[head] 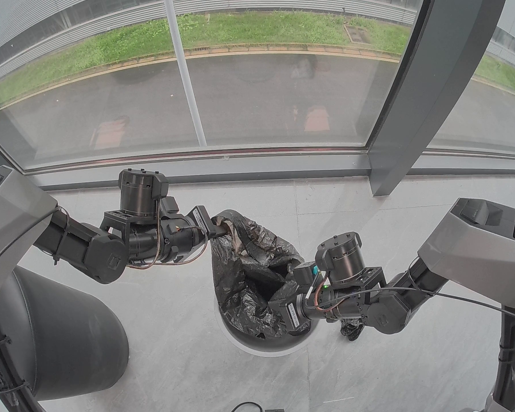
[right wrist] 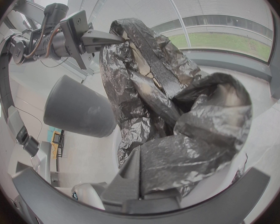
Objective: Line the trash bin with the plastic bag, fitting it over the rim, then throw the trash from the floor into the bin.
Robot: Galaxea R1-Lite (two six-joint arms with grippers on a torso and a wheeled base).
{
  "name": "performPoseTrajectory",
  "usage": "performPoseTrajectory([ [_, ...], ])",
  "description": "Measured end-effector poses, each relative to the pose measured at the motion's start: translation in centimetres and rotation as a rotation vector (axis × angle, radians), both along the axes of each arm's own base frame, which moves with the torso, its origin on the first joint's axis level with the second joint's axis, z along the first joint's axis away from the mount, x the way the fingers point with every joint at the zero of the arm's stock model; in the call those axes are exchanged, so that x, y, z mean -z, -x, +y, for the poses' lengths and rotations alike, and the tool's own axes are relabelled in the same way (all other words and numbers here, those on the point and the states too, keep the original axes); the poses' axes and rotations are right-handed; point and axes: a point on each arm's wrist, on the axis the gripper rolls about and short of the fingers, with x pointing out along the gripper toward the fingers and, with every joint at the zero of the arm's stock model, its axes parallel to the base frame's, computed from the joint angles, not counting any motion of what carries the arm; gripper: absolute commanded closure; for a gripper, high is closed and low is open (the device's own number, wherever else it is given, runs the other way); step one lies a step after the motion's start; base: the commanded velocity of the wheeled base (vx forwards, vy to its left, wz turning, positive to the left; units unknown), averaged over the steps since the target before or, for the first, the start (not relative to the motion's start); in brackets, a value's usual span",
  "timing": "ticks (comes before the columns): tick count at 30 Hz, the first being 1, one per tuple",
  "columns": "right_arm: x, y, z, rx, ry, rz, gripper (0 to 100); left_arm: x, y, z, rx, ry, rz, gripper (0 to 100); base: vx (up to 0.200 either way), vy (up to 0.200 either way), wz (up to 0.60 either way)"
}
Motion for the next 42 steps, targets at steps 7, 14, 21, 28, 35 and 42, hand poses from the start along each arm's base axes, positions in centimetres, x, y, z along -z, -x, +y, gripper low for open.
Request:
performPoseTrajectory([
  [7,1.1,2.3,-1.7,-0.001,0.053,0.073,100,1.1,1.1,-0.6,0.022,-0.014,0.045,100,0.000,0.000,0.00],
  [14,0.2,5.0,-3.9,-0.001,0.076,0.107,100,1.6,2.3,-0.7,0.035,-0.031,0.086,100,0.000,0.000,0.00],
  [21,-0.1,6.4,-5.7,-0.009,0.111,0.105,100,2.1,3.7,-0.2,0.032,-0.075,0.165,100,0.000,0.000,0.00],
  [28,0.1,7.0,-6.3,-0.005,0.111,0.099,100,2.4,4.3,0.3,0.021,-0.087,0.180,100,0.000,0.000,0.00],
  [35,0.7,7.1,-6.4,0.020,0.056,0.002,100,2.8,4.3,0.5,-0.027,-0.112,0.185,100,0.000,0.000,0.00],
  [42,2.8,8.4,-7.5,0.046,0.081,0.009,100,3.7,4.3,0.3,-0.046,-0.116,0.220,100,0.000,0.000,0.00],
])
